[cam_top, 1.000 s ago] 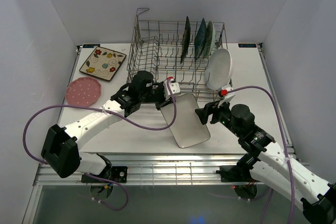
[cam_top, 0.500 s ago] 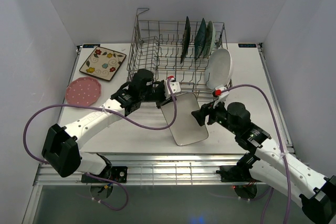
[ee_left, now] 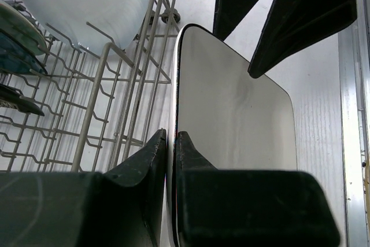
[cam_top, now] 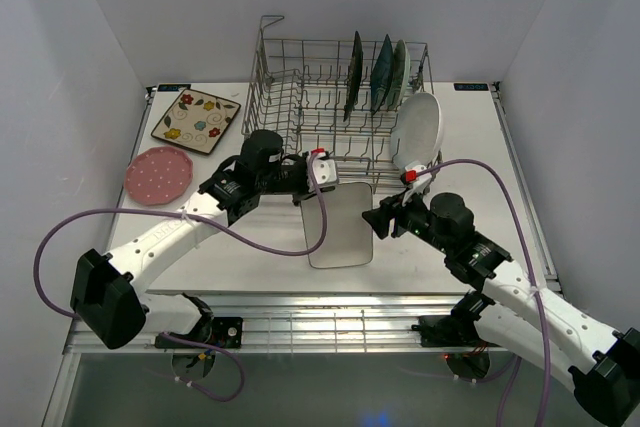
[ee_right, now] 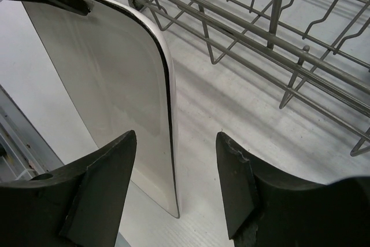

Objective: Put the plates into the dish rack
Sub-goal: Pick up the plate at the center of the board, then insert the plate into the dish rack.

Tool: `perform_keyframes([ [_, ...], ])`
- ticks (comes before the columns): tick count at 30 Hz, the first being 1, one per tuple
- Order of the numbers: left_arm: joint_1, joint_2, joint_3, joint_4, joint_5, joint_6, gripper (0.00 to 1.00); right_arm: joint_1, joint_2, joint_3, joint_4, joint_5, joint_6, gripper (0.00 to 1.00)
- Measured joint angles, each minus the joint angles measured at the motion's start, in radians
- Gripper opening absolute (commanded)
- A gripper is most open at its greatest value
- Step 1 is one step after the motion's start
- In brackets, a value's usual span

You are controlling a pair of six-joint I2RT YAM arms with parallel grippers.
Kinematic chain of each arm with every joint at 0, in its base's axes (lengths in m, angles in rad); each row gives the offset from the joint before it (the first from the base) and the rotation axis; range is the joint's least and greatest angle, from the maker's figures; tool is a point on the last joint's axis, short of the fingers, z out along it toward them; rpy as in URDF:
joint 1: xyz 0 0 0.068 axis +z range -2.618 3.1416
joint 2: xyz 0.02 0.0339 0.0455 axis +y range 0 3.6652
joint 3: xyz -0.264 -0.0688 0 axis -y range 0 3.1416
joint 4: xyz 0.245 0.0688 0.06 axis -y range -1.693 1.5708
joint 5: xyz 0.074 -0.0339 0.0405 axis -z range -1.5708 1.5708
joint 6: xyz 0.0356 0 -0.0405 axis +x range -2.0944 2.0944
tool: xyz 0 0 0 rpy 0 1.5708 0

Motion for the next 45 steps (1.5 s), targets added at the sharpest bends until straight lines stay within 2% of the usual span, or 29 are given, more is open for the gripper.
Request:
perform_keyframes([
  [10, 0.004, -0.034, -0.007, -0.007, 0.057, 0.021, 0.0, 0.0, 0.04, -0.047, 0.087, -0.065, -0.021, 0.61],
  [15, 0.004, -0.05, -0.043, 0.0, 0.06, 0.025, 0.0, 0.0, 0.058, -0.065, 0.137, -0.108, -0.031, 0.49],
  [21, 0.004, -0.055, -0.055, 0.006, 0.059, 0.024, 0.0, 0.0, 0.071, -0.086, 0.204, -0.173, -0.039, 0.44],
  [29, 0.005, -0.071, -0.065, 0.045, 0.059, 0.009, 0.0, -0.003, 0.102, -0.09, 0.259, -0.201, -0.041, 0.24],
  [33, 0.006, -0.074, -0.068, 0.049, 0.061, -0.003, 0.0, -0.006, 0.109, -0.095, 0.269, -0.197, -0.029, 0.08],
  [40, 0.006, -0.074, -0.071, 0.068, 0.054, -0.018, 0.0, -0.008, 0.108, -0.098, 0.282, -0.172, -0.011, 0.08],
  [45, 0.003, -0.074, -0.073, 0.096, 0.058, -0.014, 0.11, -0.006, 0.067, -0.111, 0.281, -0.138, 0.004, 0.08],
])
